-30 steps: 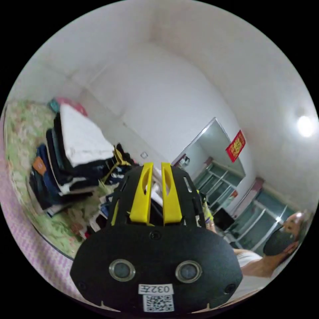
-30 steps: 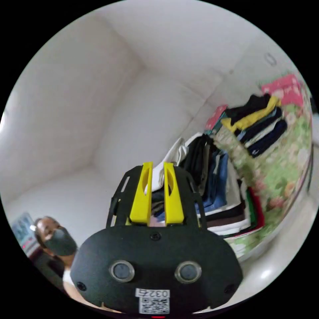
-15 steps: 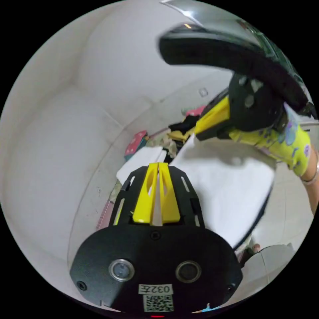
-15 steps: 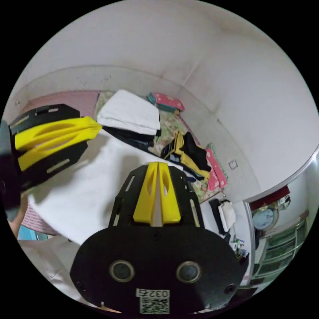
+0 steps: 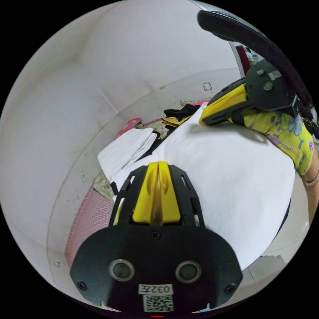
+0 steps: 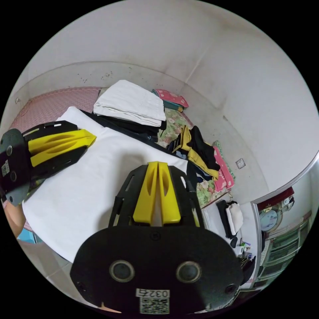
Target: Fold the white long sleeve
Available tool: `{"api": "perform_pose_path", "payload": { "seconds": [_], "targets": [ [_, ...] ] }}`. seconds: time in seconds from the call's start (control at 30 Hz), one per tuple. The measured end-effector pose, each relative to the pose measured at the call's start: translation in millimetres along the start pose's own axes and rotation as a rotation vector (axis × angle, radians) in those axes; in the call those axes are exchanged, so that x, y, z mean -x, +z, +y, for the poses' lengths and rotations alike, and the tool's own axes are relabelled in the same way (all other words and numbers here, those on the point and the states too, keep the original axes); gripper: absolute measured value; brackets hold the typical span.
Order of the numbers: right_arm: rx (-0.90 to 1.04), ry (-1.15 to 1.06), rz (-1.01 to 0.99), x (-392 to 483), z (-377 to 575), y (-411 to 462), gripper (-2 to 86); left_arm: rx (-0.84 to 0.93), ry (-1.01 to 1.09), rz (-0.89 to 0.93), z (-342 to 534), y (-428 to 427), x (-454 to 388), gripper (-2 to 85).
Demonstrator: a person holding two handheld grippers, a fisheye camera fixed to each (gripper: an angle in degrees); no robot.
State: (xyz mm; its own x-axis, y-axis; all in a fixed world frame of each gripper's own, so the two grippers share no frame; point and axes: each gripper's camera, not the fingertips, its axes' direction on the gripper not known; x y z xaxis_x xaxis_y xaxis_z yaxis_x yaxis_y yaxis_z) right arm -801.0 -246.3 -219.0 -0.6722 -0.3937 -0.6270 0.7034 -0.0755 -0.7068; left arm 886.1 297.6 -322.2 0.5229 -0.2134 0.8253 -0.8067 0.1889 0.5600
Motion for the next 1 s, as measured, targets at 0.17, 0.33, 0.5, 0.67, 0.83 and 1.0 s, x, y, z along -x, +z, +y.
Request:
{"api": "perform_pose_path", "payload": {
  "seconds": [0.17, 0.33, 0.5, 0.67, 0.83, 1.0],
  "targets": [
    [-0.017, 0.011, 0.017, -6, 20, -13, -1.0, 0.011, 0.047, -0.033, 4, -18, -13, -1.0],
    [-0.037, 0.054, -0.017, -31, 36, -42, -1.0, 0.000, 0.070, -0.108, 14, -41, -13, -1.0],
    [-0.223, 0.166, -0.104, -82, 77, -118, -1.0, -0.132, -0.006, -0.220, 45, -78, 16, -1.0],
    [-0.528, 0.230, -0.228, -131, 161, -193, -1.0, -0.379, -0.097, -0.045, 109, -123, 82, -1.0],
    [-0.885, 0.242, -0.464, -163, 311, -221, -1.0, -0.711, -0.080, 0.087, 257, -146, 120, -0.9],
    [-0.891, 0.401, -0.640, -158, 500, -148, -1.0, -0.701, -0.210, 0.371, 443, -79, 123, -0.9]
  ]
}}
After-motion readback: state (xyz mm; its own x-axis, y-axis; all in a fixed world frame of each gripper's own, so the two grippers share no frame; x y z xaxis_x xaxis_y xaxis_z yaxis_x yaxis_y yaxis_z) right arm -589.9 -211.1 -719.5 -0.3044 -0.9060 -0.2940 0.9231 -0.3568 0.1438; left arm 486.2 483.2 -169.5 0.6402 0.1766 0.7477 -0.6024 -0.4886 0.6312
